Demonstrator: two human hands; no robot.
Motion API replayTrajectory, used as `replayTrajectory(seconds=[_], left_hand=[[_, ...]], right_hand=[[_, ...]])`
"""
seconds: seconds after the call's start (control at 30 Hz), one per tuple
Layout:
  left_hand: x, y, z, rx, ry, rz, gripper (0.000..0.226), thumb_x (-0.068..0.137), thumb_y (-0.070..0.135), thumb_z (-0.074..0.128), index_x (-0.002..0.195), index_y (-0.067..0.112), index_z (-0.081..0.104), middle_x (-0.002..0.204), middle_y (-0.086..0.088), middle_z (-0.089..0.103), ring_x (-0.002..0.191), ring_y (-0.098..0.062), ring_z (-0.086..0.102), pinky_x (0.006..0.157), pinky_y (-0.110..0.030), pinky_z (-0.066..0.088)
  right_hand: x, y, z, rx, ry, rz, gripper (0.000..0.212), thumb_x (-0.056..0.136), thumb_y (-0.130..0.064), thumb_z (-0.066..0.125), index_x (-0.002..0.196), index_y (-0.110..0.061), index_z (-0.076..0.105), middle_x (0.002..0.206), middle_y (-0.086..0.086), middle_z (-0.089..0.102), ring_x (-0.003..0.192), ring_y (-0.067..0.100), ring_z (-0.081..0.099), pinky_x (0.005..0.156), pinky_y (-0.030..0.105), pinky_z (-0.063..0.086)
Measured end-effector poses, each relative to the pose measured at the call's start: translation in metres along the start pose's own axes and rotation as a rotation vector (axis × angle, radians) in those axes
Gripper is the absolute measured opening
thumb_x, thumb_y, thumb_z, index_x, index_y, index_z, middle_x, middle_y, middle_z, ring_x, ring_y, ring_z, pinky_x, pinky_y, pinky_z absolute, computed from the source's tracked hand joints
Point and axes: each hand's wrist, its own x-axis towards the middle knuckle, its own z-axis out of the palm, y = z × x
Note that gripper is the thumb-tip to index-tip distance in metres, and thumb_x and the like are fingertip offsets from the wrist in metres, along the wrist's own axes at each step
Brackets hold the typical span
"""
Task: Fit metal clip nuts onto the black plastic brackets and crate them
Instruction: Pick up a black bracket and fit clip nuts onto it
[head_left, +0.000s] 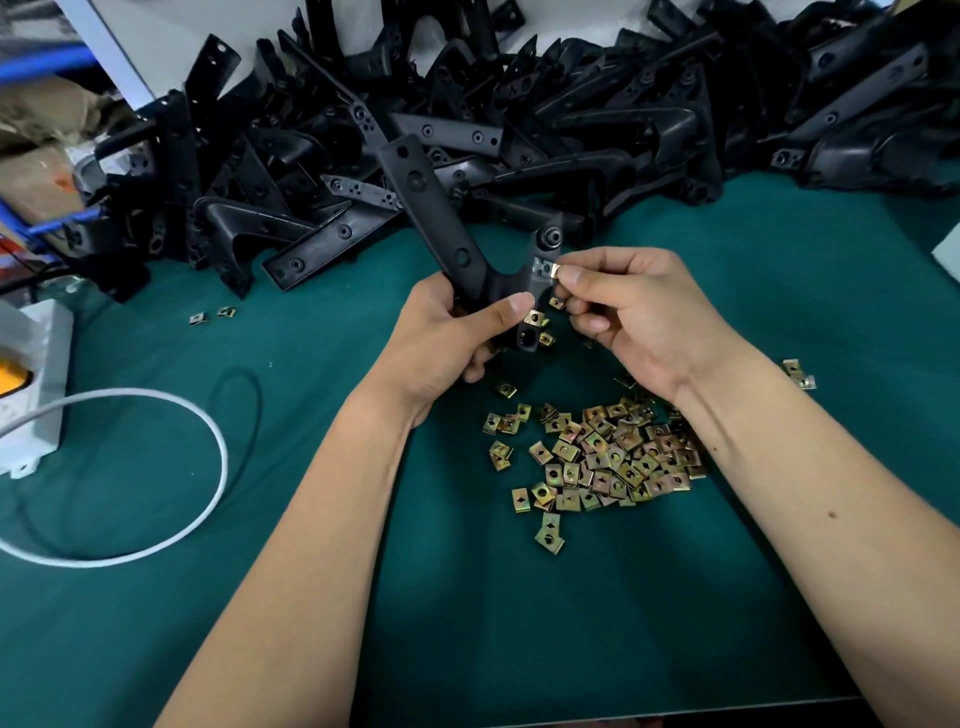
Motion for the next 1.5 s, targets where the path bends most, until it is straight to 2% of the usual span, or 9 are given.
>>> replayTrajectory(seconds=[0.07, 0.23, 0.4, 0.7, 0.9, 1.07, 1.33, 1.43, 1.5], left_hand=[[0.000, 0.001, -0.001, -0.003, -0.039, -0.013, 0.014, 0.093, 0.023, 0.076, 0.096, 0.014, 0.066, 0.080, -0.015, 0.052, 0.055, -0.016, 0.028, 0.048, -0.030, 0.016], [-0.003, 0.002, -0.003, -0.010, -0.066, -0.022, 0.031, 0.091, 0.028, 0.077, 0.108, 0.005, 0.065, 0.083, -0.014, 0.051, 0.057, -0.015, 0.027, 0.045, -0.023, 0.019], [-0.005, 0.003, 0.000, -0.087, -0.011, 0.004, 0.013, 0.096, 0.022, 0.072, 0.092, 0.014, 0.063, 0.085, -0.013, 0.051, 0.054, -0.012, 0.032, 0.042, -0.019, 0.023], [-0.002, 0.006, 0.001, -0.023, 0.047, -0.059, 0.025, 0.096, 0.045, 0.070, 0.100, 0.021, 0.065, 0.072, 0.012, 0.061, 0.052, -0.004, 0.040, 0.046, -0.018, 0.025], [-0.003, 0.008, 0.000, -0.007, 0.027, -0.092, 0.024, 0.095, 0.038, 0.072, 0.100, 0.016, 0.063, 0.072, 0.007, 0.057, 0.052, -0.005, 0.038, 0.044, -0.019, 0.027], [-0.002, 0.008, -0.001, 0.021, 0.028, -0.096, 0.026, 0.094, 0.038, 0.074, 0.100, 0.015, 0.066, 0.074, 0.004, 0.053, 0.051, -0.005, 0.035, 0.045, -0.020, 0.026], [-0.005, 0.008, 0.012, 0.025, 0.143, -0.035, 0.025, 0.093, 0.045, 0.074, 0.076, 0.028, 0.067, 0.069, -0.001, 0.045, 0.048, -0.008, 0.030, 0.044, -0.024, 0.021], [-0.007, 0.008, 0.019, 0.020, 0.223, -0.038, 0.028, 0.091, 0.048, 0.075, 0.087, 0.021, 0.068, 0.072, 0.001, 0.057, 0.052, -0.008, 0.046, 0.043, -0.022, 0.031], [-0.004, 0.011, 0.031, 0.093, 0.292, -0.004, 0.037, 0.091, 0.048, 0.075, 0.091, 0.011, 0.068, 0.076, 0.002, 0.065, 0.060, -0.008, 0.056, 0.049, -0.022, 0.040]], right_hand=[[-0.001, 0.001, 0.002, 0.018, -0.008, 0.018, 0.008, 0.094, 0.005, 0.065, 0.097, 0.002, 0.072, 0.077, 0.008, 0.064, 0.062, 0.009, 0.052, 0.049, 0.018, 0.038], [-0.002, 0.001, 0.006, 0.082, -0.050, 0.038, 0.008, 0.094, 0.004, 0.065, 0.099, 0.002, 0.070, 0.082, 0.010, 0.060, 0.062, 0.008, 0.052, 0.049, 0.018, 0.039], [-0.001, 0.003, 0.010, 0.120, -0.015, 0.070, 0.005, 0.095, -0.004, 0.068, 0.096, -0.001, 0.072, 0.075, 0.006, 0.063, 0.062, 0.009, 0.052, 0.047, 0.016, 0.039], [-0.004, -0.001, 0.007, 0.020, -0.040, -0.044, 0.008, 0.096, -0.004, 0.067, 0.095, -0.001, 0.075, 0.073, 0.008, 0.068, 0.060, 0.011, 0.056, 0.049, 0.019, 0.043], [-0.005, 0.005, 0.009, -0.053, -0.054, -0.087, 0.014, 0.098, -0.002, 0.064, 0.085, -0.002, 0.070, 0.066, 0.005, 0.053, 0.054, 0.009, 0.041, 0.043, 0.018, 0.028], [-0.004, 0.010, 0.010, -0.075, -0.054, -0.109, 0.018, 0.099, -0.004, 0.064, 0.082, -0.004, 0.070, 0.065, 0.005, 0.053, 0.053, 0.008, 0.042, 0.044, 0.018, 0.029], [-0.005, 0.010, 0.016, -0.141, 0.042, -0.106, 0.017, 0.102, -0.010, 0.062, 0.090, -0.005, 0.073, 0.068, 0.002, 0.059, 0.058, 0.009, 0.048, 0.045, 0.020, 0.034], [-0.012, 0.003, 0.019, -0.209, 0.104, -0.111, 0.018, 0.103, -0.020, 0.062, 0.105, -0.009, 0.076, 0.083, -0.002, 0.070, 0.074, 0.008, 0.063, 0.059, 0.025, 0.051], [-0.020, 0.000, 0.018, -0.194, 0.126, -0.096, 0.023, 0.104, -0.030, 0.061, 0.109, -0.014, 0.075, 0.108, 0.000, 0.075, 0.105, 0.014, 0.070, 0.091, 0.039, 0.058]])
